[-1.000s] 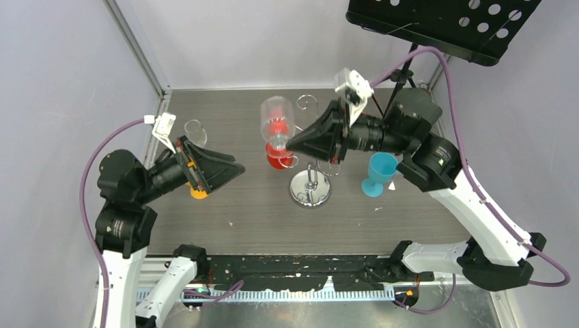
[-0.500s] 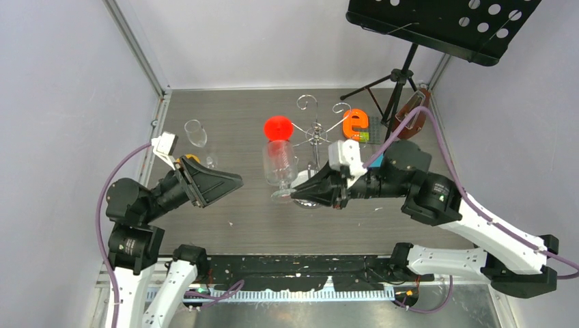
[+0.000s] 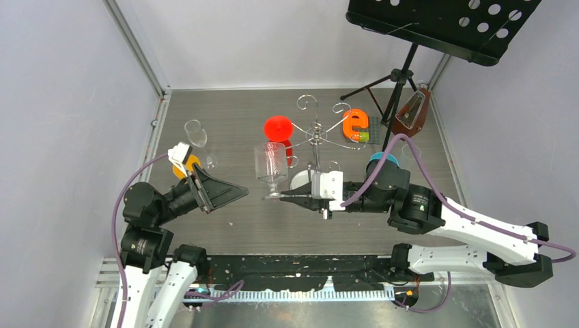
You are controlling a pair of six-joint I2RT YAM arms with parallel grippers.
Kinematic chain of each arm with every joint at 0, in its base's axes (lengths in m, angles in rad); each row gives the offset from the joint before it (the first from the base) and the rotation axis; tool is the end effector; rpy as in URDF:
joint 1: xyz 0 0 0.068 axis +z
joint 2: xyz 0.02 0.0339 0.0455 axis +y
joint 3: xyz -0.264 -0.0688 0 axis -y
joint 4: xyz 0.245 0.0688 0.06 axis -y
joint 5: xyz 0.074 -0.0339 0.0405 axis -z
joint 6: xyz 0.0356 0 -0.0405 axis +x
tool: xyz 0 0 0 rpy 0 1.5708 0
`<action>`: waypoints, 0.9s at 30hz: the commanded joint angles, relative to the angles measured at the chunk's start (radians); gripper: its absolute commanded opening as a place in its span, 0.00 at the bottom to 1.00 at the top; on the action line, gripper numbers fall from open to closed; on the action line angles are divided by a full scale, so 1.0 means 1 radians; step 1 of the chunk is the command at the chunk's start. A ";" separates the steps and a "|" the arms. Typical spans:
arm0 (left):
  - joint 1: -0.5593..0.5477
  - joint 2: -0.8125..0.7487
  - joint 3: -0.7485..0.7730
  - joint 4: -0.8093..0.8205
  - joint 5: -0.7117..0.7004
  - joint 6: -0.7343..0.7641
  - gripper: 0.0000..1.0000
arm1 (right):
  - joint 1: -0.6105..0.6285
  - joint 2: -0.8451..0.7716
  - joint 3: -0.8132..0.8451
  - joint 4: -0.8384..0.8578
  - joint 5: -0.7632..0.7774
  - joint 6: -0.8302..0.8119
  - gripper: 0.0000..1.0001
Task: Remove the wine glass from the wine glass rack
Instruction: Place the wine glass at the center of the board.
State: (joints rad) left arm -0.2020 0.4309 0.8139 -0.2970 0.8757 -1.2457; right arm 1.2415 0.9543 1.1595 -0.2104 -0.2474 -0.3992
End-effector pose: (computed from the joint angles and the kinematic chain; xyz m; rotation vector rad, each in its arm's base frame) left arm 0.0743 -0.0431 0.3793 -0.0908 1.8132 -1.7345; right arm 0.0576 0.1954 0.4370 -1.3288 0.9635 0.8473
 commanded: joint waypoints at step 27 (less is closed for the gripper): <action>-0.047 0.045 -0.073 0.223 0.029 -0.060 0.91 | 0.053 0.112 -0.028 0.323 0.067 -0.147 0.06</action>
State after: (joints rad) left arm -0.2432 0.4618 0.7406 -0.1490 0.8833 -1.3022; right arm 1.2884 1.0714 1.1046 -0.0376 -0.1616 -0.5243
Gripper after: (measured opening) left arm 0.921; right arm 0.101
